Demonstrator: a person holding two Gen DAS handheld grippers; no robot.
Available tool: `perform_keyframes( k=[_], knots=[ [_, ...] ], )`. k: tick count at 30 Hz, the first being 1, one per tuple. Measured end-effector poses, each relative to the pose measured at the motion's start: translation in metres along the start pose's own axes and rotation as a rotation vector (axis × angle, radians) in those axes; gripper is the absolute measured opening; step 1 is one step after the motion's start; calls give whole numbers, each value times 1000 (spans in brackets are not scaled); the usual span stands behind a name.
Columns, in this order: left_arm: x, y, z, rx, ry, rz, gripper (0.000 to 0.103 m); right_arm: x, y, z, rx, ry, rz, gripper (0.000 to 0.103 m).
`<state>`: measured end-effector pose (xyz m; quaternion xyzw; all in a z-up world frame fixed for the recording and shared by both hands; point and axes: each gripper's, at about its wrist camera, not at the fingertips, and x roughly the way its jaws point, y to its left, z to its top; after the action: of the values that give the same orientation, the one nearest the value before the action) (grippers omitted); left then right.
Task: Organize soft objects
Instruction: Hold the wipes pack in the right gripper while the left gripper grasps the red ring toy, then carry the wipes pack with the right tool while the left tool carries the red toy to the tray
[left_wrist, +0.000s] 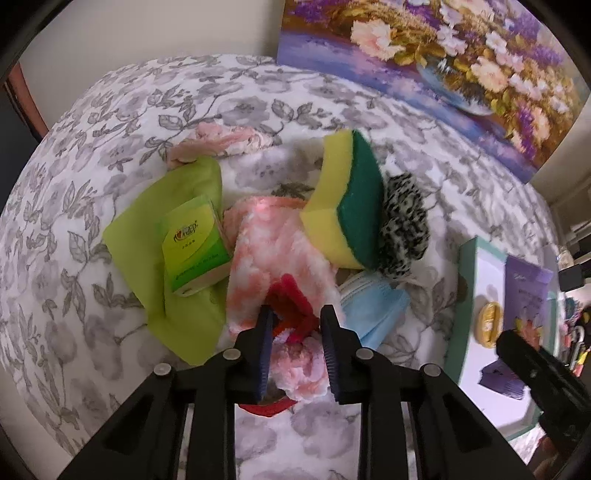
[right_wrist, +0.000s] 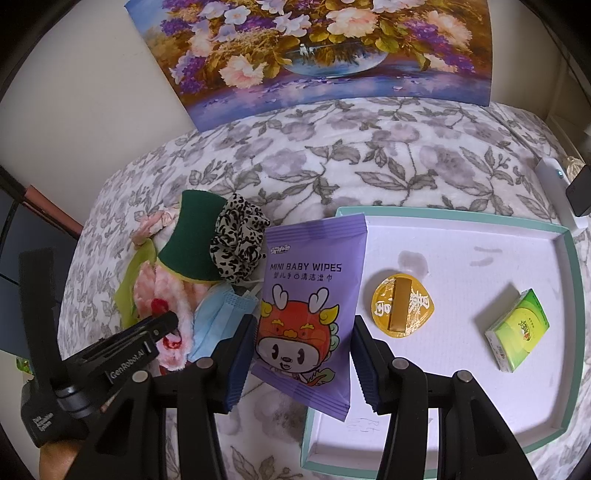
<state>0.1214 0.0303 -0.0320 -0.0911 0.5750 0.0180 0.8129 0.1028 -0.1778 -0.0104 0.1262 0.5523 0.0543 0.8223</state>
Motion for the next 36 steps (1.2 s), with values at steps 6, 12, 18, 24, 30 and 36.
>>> perform_keyframes(
  k=[6, 12, 18, 24, 30, 36],
  knots=[
    [-38, -6, 4, -14, -91, -58, 26, -13, 2, 1, -3, -32, 6, 53],
    [-74, -35, 2, 32, -196, -94, 26, -29, -6, 2, 9, -62, 12, 53],
    [-64, -100, -7, 150, -162, -176, 26, -37, -45, 7, 79, -80, -93, 53],
    [-56, -148, -18, 225, -145, -211, 27, -44, -103, 9, 179, -74, -171, 53],
    [-40, -189, -28, 306, -159, -220, 27, -45, -156, 7, 276, -70, -207, 53],
    [-3, -218, -35, 365, -134, -190, 28, -41, -190, 4, 348, -70, -214, 53]
  ],
)
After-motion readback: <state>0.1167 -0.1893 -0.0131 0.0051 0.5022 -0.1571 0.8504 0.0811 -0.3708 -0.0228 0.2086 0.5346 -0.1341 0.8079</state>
